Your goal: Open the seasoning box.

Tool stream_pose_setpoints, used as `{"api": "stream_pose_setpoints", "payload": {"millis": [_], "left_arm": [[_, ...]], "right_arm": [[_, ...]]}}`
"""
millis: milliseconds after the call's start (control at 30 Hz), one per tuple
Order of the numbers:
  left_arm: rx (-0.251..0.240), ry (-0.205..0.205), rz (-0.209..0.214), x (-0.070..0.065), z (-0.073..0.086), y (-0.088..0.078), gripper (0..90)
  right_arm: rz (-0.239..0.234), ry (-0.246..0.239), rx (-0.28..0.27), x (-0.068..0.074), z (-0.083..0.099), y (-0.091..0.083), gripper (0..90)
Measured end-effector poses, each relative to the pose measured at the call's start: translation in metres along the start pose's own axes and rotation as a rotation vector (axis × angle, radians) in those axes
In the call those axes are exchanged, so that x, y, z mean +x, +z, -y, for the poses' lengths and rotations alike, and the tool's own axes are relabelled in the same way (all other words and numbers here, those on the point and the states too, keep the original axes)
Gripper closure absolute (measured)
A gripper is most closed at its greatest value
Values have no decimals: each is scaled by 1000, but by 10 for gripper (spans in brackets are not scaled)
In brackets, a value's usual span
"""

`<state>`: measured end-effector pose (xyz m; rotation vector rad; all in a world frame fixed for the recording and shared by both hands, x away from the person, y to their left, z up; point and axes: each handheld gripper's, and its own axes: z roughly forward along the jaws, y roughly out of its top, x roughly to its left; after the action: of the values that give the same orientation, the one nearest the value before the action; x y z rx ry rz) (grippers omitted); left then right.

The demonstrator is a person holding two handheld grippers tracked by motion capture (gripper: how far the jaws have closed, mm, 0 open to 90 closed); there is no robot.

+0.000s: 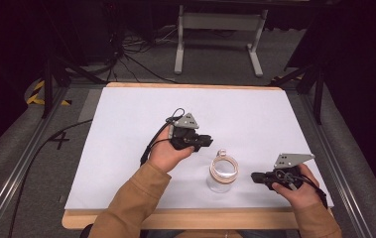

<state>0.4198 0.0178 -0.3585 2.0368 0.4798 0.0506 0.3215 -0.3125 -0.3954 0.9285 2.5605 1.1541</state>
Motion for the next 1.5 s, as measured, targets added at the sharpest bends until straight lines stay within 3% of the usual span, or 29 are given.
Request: {"api": "stream_pose_setpoints", "payload": {"millis": [100,367,533,700,1133,1500], "left_arm": [[-22,-15,46,1,-2,10,839],[-4,-20,82,-3,-3,30,845],[1,-16,93,-5,-4,33,851],[24,-5,93,-7,-4,34,861],[15,-16,93,-8,-4,35,877],[19,-14,96,-7,-4,35,877]], "right_arm": [[10,15,0,0,6,-3,865],[20,33,-2,0,12,-6,864],[16,31,4,1,13,-5,864],[18,29,-2,2,12,-4,863],[-1,-4,-13,11,7,1,881],[-78,-26,-79,26,-6,3,897]]}}
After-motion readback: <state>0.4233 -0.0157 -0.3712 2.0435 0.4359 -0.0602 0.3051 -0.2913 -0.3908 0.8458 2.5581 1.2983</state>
